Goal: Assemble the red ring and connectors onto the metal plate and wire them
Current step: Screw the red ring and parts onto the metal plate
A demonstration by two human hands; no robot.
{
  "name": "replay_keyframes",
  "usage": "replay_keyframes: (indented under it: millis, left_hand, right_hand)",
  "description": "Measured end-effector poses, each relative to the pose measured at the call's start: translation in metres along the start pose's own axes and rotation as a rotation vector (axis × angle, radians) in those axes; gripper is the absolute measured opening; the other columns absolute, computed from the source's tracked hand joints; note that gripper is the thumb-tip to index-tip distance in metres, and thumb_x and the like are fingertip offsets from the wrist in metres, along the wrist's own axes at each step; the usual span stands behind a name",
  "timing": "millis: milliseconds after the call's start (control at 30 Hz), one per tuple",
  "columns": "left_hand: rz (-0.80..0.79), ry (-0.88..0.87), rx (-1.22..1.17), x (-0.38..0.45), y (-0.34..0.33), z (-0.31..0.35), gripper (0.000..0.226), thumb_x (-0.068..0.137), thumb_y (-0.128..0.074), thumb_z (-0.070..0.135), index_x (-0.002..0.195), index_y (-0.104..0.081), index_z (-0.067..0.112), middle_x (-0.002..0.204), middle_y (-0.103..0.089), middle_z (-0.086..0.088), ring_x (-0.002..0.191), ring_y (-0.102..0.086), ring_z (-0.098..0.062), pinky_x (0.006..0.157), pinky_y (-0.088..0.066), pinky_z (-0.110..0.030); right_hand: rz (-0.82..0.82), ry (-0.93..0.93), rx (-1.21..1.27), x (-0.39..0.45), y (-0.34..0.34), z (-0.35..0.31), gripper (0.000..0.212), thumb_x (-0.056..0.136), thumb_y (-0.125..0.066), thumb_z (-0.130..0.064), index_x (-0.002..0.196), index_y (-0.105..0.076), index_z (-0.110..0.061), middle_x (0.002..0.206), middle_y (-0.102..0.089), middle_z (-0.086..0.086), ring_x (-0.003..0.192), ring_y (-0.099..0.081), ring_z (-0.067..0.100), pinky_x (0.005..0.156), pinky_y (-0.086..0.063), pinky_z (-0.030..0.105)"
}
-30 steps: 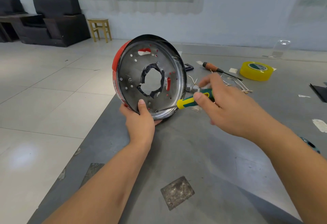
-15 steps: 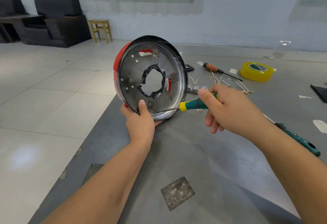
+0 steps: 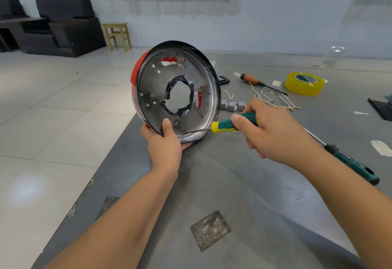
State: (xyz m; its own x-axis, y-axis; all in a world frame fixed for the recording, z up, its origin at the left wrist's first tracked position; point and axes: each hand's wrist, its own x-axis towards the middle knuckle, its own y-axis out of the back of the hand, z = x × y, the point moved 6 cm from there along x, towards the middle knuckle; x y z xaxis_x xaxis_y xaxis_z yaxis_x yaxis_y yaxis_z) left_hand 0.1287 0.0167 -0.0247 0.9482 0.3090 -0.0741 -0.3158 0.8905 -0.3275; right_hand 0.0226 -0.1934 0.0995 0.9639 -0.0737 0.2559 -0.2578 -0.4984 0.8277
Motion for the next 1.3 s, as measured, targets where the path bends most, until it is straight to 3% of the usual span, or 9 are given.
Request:
replay_keyframes:
  millis: [100, 267, 433, 600, 733, 900, 1133, 1200, 1300]
  left_hand:
    - [0.0, 0.0, -0.01, -0.001, 0.001, 0.0, 0.036, 0.108, -0.055, 0.029, 0.139, -0.04, 0.023, 0.116, -0.059, 0.018, 0.101, -0.069, -0.011, 0.064, -0.065, -0.038]
    - [-0.008, 0.002, -0.064, -0.002, 0.001, 0.003, 0.037, 0.109, -0.056, 0.027, 0.141, -0.038, 0.022, 0.117, -0.059, 0.017, 0.105, -0.068, -0.011, 0.068, -0.066, -0.042]
    - [0.02, 0.046, -0.164, 0.0, 0.003, 0.006, 0.031, 0.11, -0.053, 0.024, 0.137, -0.037, 0.021, 0.121, -0.055, 0.013, 0.106, -0.065, -0.009, 0.064, -0.064, -0.035]
    - [0.005, 0.075, -0.241, -0.003, 0.003, 0.008, 0.025, 0.11, -0.052, 0.024, 0.131, -0.038, 0.026, 0.127, -0.055, 0.008, 0.114, -0.066, -0.016, 0.07, -0.066, -0.041]
    - [-0.014, 0.095, -0.289, -0.004, 0.004, 0.009, 0.018, 0.11, -0.053, 0.025, 0.124, -0.044, 0.03, 0.136, -0.057, 0.0, 0.121, -0.066, -0.026, 0.071, -0.066, -0.044]
    - [-0.083, 0.109, -0.277, -0.005, 0.002, 0.008, 0.012, 0.108, -0.057, 0.029, 0.115, -0.051, 0.037, 0.136, -0.062, 0.001, 0.118, -0.07, -0.027, 0.072, -0.065, -0.046]
    - [-0.169, 0.117, -0.222, -0.007, -0.002, 0.008, 0.022, 0.106, -0.057, 0.043, 0.125, -0.06, 0.031, 0.125, -0.074, -0.001, 0.11, -0.075, -0.026, 0.07, -0.065, -0.046]
    - [-0.191, 0.123, -0.194, -0.008, -0.003, 0.009, 0.03, 0.106, -0.054, 0.051, 0.128, -0.062, 0.032, 0.122, -0.076, 0.001, 0.109, -0.075, -0.025, 0.068, -0.065, -0.045]
    - [-0.228, 0.136, -0.137, -0.011, -0.005, 0.011, 0.05, 0.103, -0.047, 0.066, 0.132, -0.064, 0.029, 0.118, -0.078, 0.002, 0.106, -0.076, -0.023, 0.067, -0.064, -0.043]
  right_hand:
    - [0.015, -0.013, 0.024, 0.002, 0.0, 0.004, 0.025, 0.099, -0.048, -0.053, 0.094, -0.052, -0.029, 0.065, -0.069, 0.002, 0.049, -0.061, 0.012, 0.053, -0.055, 0.037]
    - [-0.013, -0.027, 0.172, 0.007, -0.009, 0.012, 0.019, 0.098, -0.054, -0.05, 0.095, -0.06, -0.033, 0.065, -0.071, -0.002, 0.047, -0.065, 0.011, 0.045, -0.043, 0.014]
    - [0.285, -0.102, 0.549, 0.018, 0.022, 0.043, 0.012, 0.087, -0.064, -0.036, 0.083, -0.067, -0.026, 0.058, -0.068, 0.005, 0.04, -0.055, 0.019, 0.04, -0.041, 0.021]
    - [0.538, -0.186, 0.504, 0.011, 0.026, 0.092, 0.014, 0.083, -0.059, -0.041, 0.09, -0.066, -0.031, 0.068, -0.07, 0.001, 0.051, -0.063, 0.011, 0.048, -0.052, 0.027]
    - [0.367, -0.23, 0.467, 0.015, -0.015, 0.12, 0.016, 0.093, -0.061, -0.021, 0.098, -0.067, -0.034, 0.075, -0.073, 0.002, 0.066, -0.07, 0.016, 0.068, -0.055, 0.038]
    - [0.144, -0.121, 0.029, 0.017, -0.043, 0.122, 0.025, 0.088, -0.068, -0.028, 0.11, -0.066, -0.04, 0.083, -0.065, -0.015, 0.078, -0.058, 0.006, 0.064, -0.041, 0.023]
    - [0.021, -0.015, -0.27, 0.018, -0.051, 0.112, 0.038, 0.095, -0.062, -0.041, 0.129, -0.06, -0.026, 0.125, -0.061, -0.003, 0.118, -0.053, 0.024, 0.099, -0.046, 0.04]
    - [0.148, -0.048, -0.157, 0.017, -0.039, 0.102, 0.044, 0.097, -0.05, -0.05, 0.13, -0.062, -0.025, 0.125, -0.061, -0.005, 0.12, -0.053, 0.021, 0.097, -0.044, 0.036]
    - [0.268, -0.124, 0.286, 0.017, -0.024, 0.083, 0.061, 0.091, -0.034, -0.071, 0.129, -0.062, -0.031, 0.11, -0.068, -0.017, 0.096, -0.065, 0.005, 0.077, -0.044, 0.02]
